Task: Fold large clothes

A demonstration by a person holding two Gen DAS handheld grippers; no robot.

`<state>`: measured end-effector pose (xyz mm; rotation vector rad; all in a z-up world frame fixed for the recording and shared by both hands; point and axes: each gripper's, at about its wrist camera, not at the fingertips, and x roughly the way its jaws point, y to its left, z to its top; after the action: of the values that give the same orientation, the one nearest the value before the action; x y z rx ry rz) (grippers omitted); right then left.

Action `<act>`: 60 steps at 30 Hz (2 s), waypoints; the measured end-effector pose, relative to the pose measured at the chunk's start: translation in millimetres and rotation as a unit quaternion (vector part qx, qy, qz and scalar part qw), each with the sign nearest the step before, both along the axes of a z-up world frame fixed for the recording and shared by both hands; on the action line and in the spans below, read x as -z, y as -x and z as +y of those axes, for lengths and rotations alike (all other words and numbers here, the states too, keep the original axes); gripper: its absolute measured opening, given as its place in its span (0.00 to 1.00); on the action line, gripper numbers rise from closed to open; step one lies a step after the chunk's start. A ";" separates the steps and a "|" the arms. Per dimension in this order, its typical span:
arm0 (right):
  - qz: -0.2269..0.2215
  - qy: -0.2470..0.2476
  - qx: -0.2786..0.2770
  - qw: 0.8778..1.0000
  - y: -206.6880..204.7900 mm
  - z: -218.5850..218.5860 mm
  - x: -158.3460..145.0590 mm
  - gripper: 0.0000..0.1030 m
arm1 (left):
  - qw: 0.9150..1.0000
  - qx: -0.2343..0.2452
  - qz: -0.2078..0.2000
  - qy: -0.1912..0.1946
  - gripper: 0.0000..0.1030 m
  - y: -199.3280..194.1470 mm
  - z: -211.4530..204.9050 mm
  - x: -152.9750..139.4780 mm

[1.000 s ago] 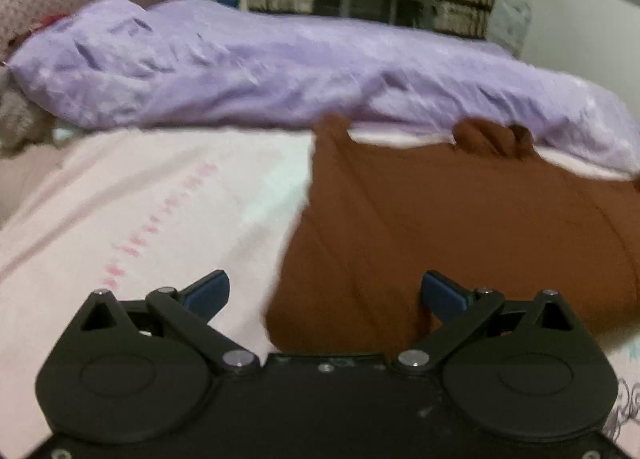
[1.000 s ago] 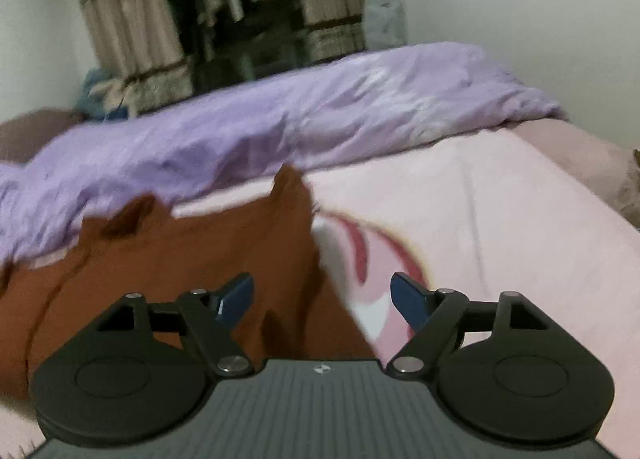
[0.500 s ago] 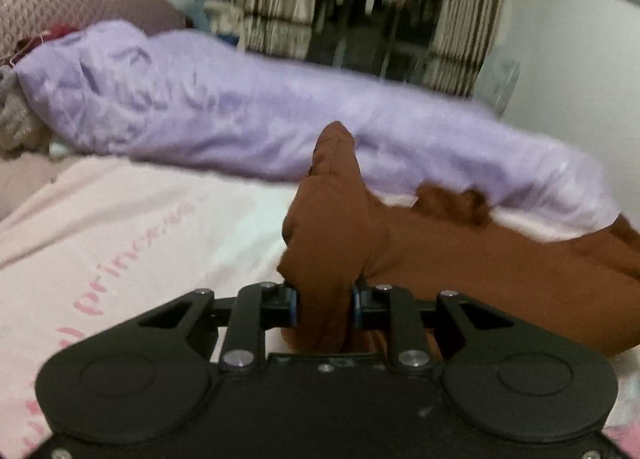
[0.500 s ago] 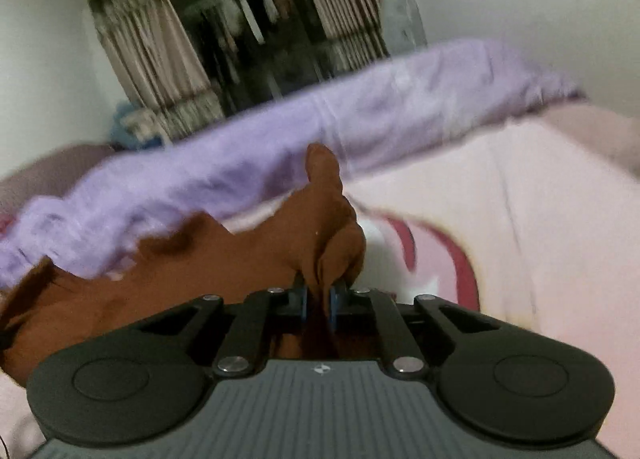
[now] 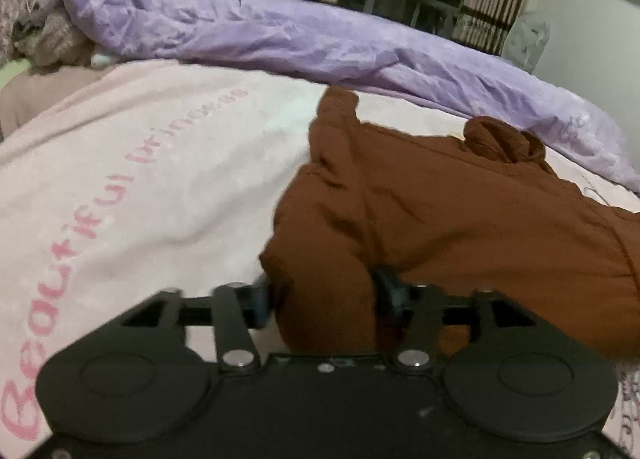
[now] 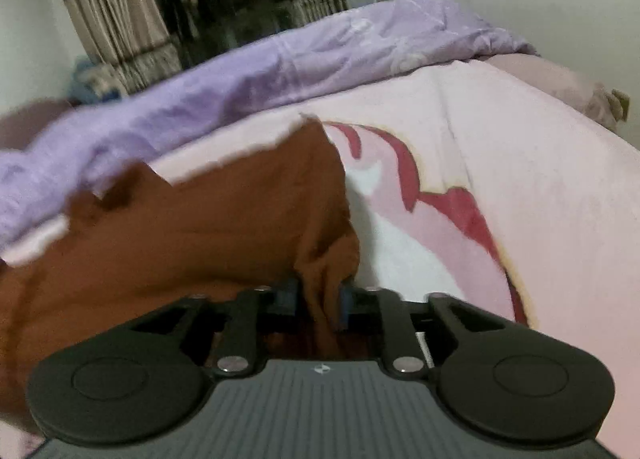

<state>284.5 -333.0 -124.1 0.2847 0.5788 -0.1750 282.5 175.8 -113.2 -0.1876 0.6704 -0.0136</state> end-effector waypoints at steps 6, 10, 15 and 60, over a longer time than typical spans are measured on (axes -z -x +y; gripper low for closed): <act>-0.069 0.090 0.097 0.989 18.2 10.5 -56.8 0.62 | 0.986 -0.035 -0.117 -0.116 0.75 14.8 -20.8 -58.7; -0.106 0.079 0.058 0.989 14.5 30.5 -71.3 0.29 | 0.984 0.003 -0.157 -0.086 0.75 4.5 -51.6 -71.8; -0.083 0.015 -0.096 0.992 -15.2 106.1 -65.5 0.22 | 0.990 0.067 -0.099 -0.079 0.75 -25.8 -129.2 -56.9; -0.059 0.046 0.009 0.997 -45.9 41.8 -29.8 0.33 | 0.989 -0.014 -0.058 -0.134 0.85 -106.3 -32.9 -18.3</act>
<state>330.4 -291.2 -94.3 0.2095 0.4506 -0.2005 388.8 142.9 -94.9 0.0619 0.5461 0.0915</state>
